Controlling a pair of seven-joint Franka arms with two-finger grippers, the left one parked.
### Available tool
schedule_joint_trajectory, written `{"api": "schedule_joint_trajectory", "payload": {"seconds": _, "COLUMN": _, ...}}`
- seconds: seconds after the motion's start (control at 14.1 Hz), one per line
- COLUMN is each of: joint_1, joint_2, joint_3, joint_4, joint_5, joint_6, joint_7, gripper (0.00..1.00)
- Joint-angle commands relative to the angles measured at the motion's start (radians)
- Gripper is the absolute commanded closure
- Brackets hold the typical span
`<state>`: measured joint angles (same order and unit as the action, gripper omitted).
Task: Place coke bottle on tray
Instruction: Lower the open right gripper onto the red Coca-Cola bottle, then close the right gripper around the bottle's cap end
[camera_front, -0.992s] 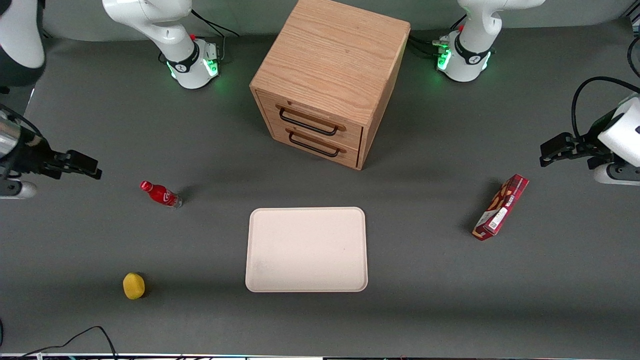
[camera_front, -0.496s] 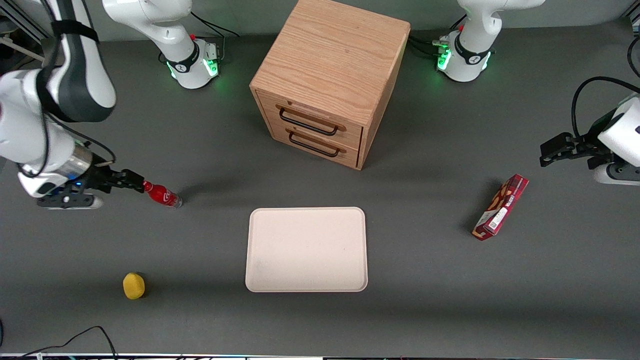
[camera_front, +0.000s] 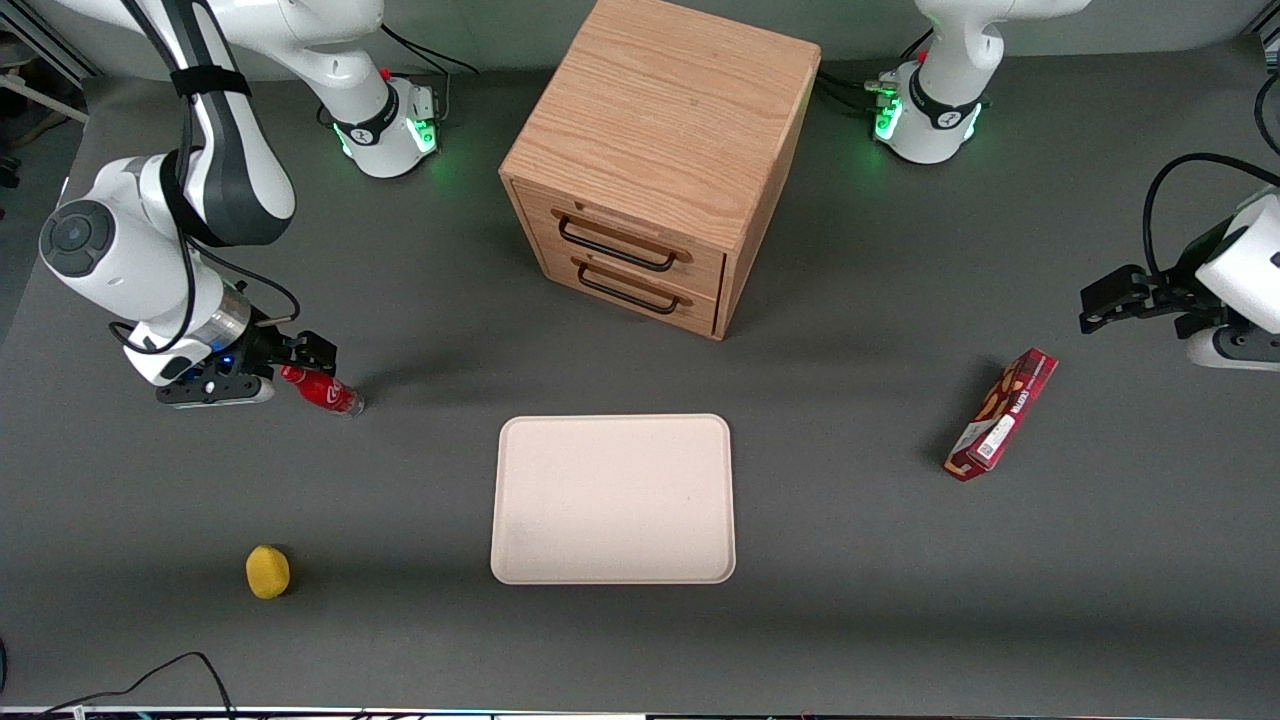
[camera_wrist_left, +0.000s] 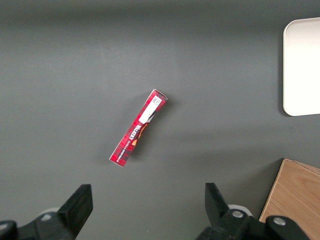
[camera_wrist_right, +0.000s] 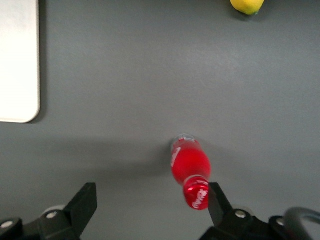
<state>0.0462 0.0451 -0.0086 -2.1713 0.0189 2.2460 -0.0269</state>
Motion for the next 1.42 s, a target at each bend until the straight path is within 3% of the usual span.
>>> {"api": "schedule_joint_trajectory", "payload": {"seconds": 0.0, "joint_1": -0.037, "joint_2": -0.034, "joint_3": 0.001, "joint_4": -0.042, "joint_5": 0.004, "joint_6": 0.021, "joint_7": -0.071, "gripper": 0.1}}
{"api": "schedule_joint_trajectory", "payload": {"seconds": 0.14, "joint_1": -0.046, "joint_2": -0.03, "joint_3": -0.001, "joint_4": -0.059, "joint_5": 0.004, "joint_6": 0.044, "joint_7": -0.074, "gripper": 0.16}}
{"api": "schedule_joint_trajectory", "payload": {"seconds": 0.57, "joint_1": -0.055, "joint_2": -0.004, "joint_3": 0.001, "joint_4": -0.15, "joint_5": 0.004, "joint_6": 0.219, "joint_7": -0.074, "gripper": 0.49}}
{"api": "schedule_joint_trajectory", "payload": {"seconds": 0.78, "joint_1": -0.055, "joint_2": -0.007, "joint_3": 0.001, "joint_4": -0.154, "joint_5": 0.004, "joint_6": 0.215, "joint_7": -0.074, "gripper": 1.0}}
{"api": "schedule_joint_trajectory", "payload": {"seconds": 1.06, "joint_1": -0.042, "joint_2": -0.01, "joint_3": 0.015, "joint_4": -0.13, "joint_5": 0.006, "joint_6": 0.193, "joint_7": -0.059, "gripper": 1.0}}
{"api": "schedule_joint_trajectory", "payload": {"seconds": 1.35, "joint_1": -0.04, "joint_2": 0.096, "joint_3": 0.123, "joint_4": 0.132, "joint_5": 0.004, "joint_6": 0.025, "joint_7": 0.065, "gripper": 1.0}}
